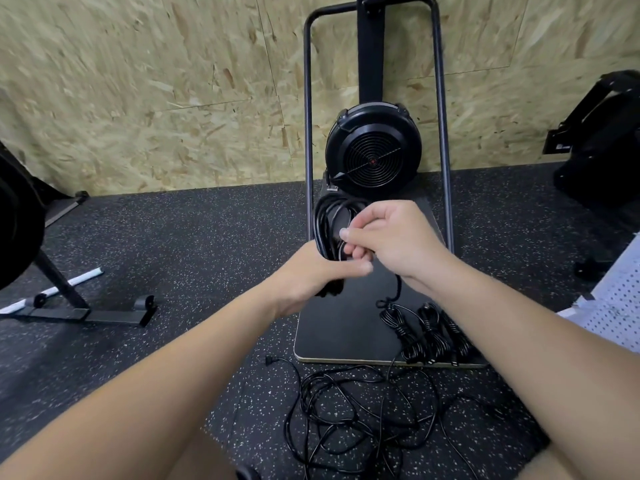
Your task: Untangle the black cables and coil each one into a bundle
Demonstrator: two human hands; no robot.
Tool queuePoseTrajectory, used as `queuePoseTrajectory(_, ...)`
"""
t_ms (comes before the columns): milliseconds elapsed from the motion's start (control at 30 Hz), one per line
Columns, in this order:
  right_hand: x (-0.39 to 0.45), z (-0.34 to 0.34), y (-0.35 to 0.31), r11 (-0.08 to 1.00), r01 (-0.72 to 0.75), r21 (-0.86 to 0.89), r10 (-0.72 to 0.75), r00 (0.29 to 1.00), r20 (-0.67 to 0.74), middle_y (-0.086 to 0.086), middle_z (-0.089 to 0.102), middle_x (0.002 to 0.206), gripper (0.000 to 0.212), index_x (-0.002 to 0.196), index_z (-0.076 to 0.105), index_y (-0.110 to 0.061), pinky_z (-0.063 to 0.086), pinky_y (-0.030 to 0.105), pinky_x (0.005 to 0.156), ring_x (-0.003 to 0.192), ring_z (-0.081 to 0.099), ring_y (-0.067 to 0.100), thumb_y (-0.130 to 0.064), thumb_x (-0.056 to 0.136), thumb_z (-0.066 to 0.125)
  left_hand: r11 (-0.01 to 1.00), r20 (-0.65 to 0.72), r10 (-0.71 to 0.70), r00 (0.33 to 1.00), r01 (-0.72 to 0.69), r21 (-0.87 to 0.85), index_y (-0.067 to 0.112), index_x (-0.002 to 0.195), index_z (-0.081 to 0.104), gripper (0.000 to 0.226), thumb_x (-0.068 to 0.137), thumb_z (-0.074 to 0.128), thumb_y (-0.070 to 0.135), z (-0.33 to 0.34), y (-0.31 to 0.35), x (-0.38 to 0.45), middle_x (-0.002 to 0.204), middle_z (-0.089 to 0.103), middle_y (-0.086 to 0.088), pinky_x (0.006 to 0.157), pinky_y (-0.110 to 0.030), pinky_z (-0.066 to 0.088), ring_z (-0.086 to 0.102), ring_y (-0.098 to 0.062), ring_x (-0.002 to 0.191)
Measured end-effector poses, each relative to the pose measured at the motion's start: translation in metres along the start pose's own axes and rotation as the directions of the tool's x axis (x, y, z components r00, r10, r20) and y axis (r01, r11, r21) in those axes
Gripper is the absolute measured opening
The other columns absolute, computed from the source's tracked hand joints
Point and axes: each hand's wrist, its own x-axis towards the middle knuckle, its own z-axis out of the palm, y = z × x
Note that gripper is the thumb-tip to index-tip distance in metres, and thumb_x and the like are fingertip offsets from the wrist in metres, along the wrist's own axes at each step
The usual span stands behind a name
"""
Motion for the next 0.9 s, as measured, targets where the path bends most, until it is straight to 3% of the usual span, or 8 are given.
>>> queuePoseTrajectory(100, -0.001, 0.000, -0.003, 0.999, 0.008, 0.048, -0.009, 1.000, 0.025, 0.015, 0.081, 0.083, 0.019, 0.099, 0.077, -0.001, 0.069, 0.048, 0.083, 0.077, 0.079, 0.028, -0.013, 0.092, 0.089, 0.997, -0.044, 0.029, 0.999, -0.026, 0.070, 0.012, 0.090, 0.057, 0.026, 0.088, 0.081, 0.001, -0.002, -0.002, 0.001, 0.087, 0.051, -0.006, 0.072, -0.038, 0.044, 0.048, -0.020, 0.082)
queuePoseTrajectory(167, 0.001, -0.007, -0.006, 0.995, 0.055, 0.078, -0.061, 0.994, 0.085, 0.012, 0.083, 0.093, 0.022, 0.102, 0.078, -0.004, 0.067, 0.042, 0.090, 0.090, 0.082, 0.028, -0.013, 0.088, 0.093, 0.999, -0.152, 0.006, 0.988, 0.000, 0.040, 0.003, 0.088, 0.051, 0.023, 0.081, 0.073, -0.001, -0.008, -0.001, 0.001, 0.081, 0.047, -0.012, 0.064, -0.046, 0.037, 0.043, -0.026, 0.074)
queuePoseTrajectory(267, 0.004, -0.016, 0.001, 0.981, 0.120, -0.153, -0.105, 0.989, 0.101, -0.004, 0.082, 0.103, 0.033, 0.105, 0.078, -0.019, 0.062, 0.028, 0.093, 0.098, 0.079, 0.010, -0.019, 0.080, 0.099, 0.998, -0.268, 0.001, 0.963, -0.020, -0.065, -0.003, 0.086, 0.055, 0.011, 0.081, 0.065, 0.001, -0.014, -0.001, 0.002, 0.073, 0.050, -0.016, 0.063, -0.044, 0.034, 0.044, -0.027, 0.067)
queuePoseTrajectory(400, 0.006, -0.014, 0.027, 0.942, 0.019, -0.335, 0.025, 0.992, 0.128, -0.012, 0.080, 0.100, 0.038, 0.104, 0.078, -0.028, 0.056, 0.021, 0.081, 0.091, 0.076, 0.000, -0.030, 0.075, 0.102, 0.967, -0.244, 0.028, 0.969, -0.088, -0.237, 0.006, 0.100, 0.062, 0.014, 0.087, 0.063, -0.002, -0.020, -0.003, 0.003, 0.078, 0.045, -0.011, 0.066, -0.038, 0.038, 0.045, -0.023, 0.065)
queuePoseTrajectory(500, 0.011, -0.008, 0.041, 0.909, -0.050, -0.414, 0.073, 0.997, 0.040, -0.012, 0.080, 0.094, 0.034, 0.096, 0.078, -0.031, 0.049, 0.021, 0.065, 0.076, 0.072, 0.002, -0.042, 0.074, 0.101, 0.933, -0.231, 0.043, 0.972, -0.122, -0.338, 0.006, 0.107, 0.060, 0.018, 0.093, 0.060, -0.005, -0.020, -0.003, 0.004, 0.083, 0.048, -0.006, 0.065, -0.035, 0.042, 0.045, -0.018, 0.068)
queuePoseTrajectory(667, 0.013, 0.000, 0.041, 0.952, -0.105, -0.287, 0.081, 0.992, -0.095, 0.004, 0.079, 0.081, 0.028, 0.084, 0.078, -0.019, 0.051, 0.017, 0.053, 0.064, 0.072, 0.015, -0.032, 0.077, 0.101, 0.870, -0.250, 0.075, 0.965, -0.186, -0.457, 0.006, 0.107, 0.058, 0.020, 0.094, 0.055, -0.010, -0.023, 0.004, 0.004, 0.081, 0.048, -0.003, 0.065, -0.031, 0.046, 0.044, -0.016, 0.068)
queuePoseTrajectory(800, 0.010, 0.011, 0.023, 0.997, -0.081, 0.003, 0.080, 0.981, -0.175, 0.008, 0.081, 0.076, 0.020, 0.092, 0.078, -0.008, 0.070, 0.043, 0.076, 0.072, 0.082, 0.027, -0.014, 0.085, 0.095, 0.881, -0.326, 0.088, 0.941, -0.226, -0.415, 0.011, 0.102, 0.064, 0.016, 0.094, 0.064, -0.002, -0.030, 0.000, 0.007, 0.081, 0.048, -0.003, 0.070, -0.036, 0.045, 0.047, -0.016, 0.071)
queuePoseTrajectory(900, 0.005, 0.007, -0.006, 0.989, -0.057, 0.136, 0.068, 0.995, -0.072, 0.012, 0.083, 0.087, 0.020, 0.108, 0.075, -0.001, 0.070, 0.043, 0.082, 0.082, 0.084, 0.027, -0.010, 0.094, 0.087, 0.926, -0.316, 0.081, 0.945, -0.189, -0.328, 0.018, 0.094, 0.063, 0.014, 0.098, 0.075, 0.012, -0.039, -0.004, 0.008, 0.081, 0.050, -0.004, 0.071, -0.040, 0.040, 0.048, -0.018, 0.071)
